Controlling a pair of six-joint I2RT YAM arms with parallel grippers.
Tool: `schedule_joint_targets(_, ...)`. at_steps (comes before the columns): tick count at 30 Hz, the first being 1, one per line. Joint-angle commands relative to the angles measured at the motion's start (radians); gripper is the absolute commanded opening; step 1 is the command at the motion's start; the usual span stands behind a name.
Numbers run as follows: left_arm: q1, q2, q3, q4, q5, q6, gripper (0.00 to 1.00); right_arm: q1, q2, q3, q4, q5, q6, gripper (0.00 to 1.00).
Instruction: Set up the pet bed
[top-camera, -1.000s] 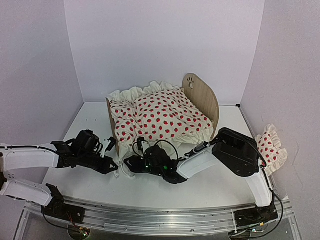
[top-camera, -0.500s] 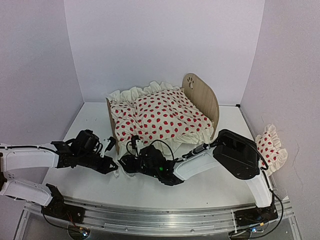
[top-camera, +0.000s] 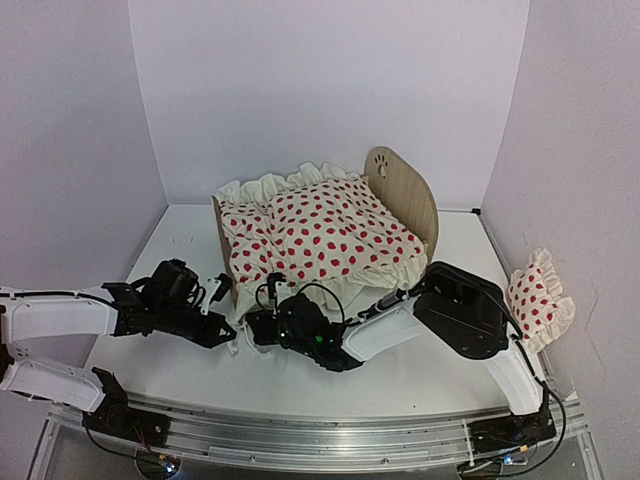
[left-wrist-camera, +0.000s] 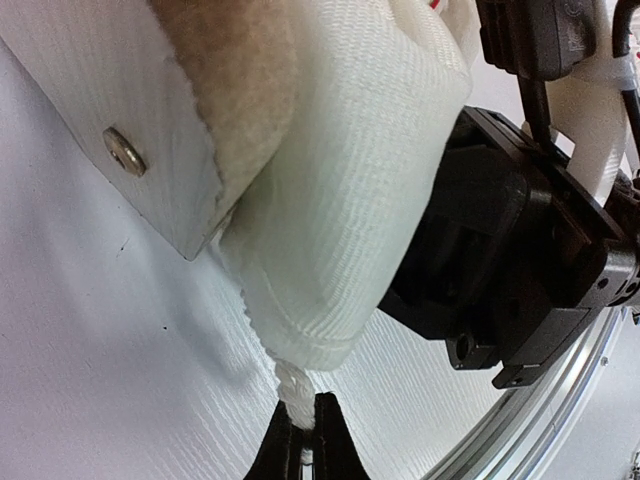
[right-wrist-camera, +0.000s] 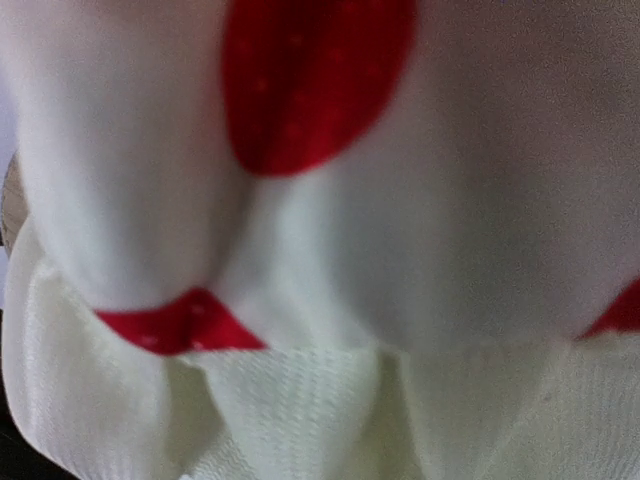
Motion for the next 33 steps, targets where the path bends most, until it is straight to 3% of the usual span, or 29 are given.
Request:
schedule_joint_targets(1,0.007,-0.001,0.001,0.027,0.01,0.001,0.0,-0.004,-0.006,0.033,0.02,0.028,-0.018,0.0)
schedule_joint_targets(8,0.007,-0.003,0.001,0.026,0.011,0.001,0.0,-0.009,-0.041,-0.007,0.021,0.006,-0.037,0.0)
schedule_joint_targets(12,0.007,0.0,0.003,0.027,0.013,0.001,0.0,-0.009,-0.015,0.029,0.026,-0.02,-0.03,0.16)
schedule_joint_targets(16,0.006,-0.002,0.002,0.026,0.012,0.001,0.0,-0.009,0.038,0.086,0.037,-0.014,0.007,0.19)
schedule_joint_targets(27,0.006,-0.011,0.0,0.025,0.011,0.001,0.0,-0.015,0.055,0.065,0.045,0.061,0.047,0.18)
schedule_joint_targets(33,0.007,-0.009,0.001,0.026,0.011,0.001,0.0,-0.019,0.068,0.088,0.045,0.01,0.04,0.05)
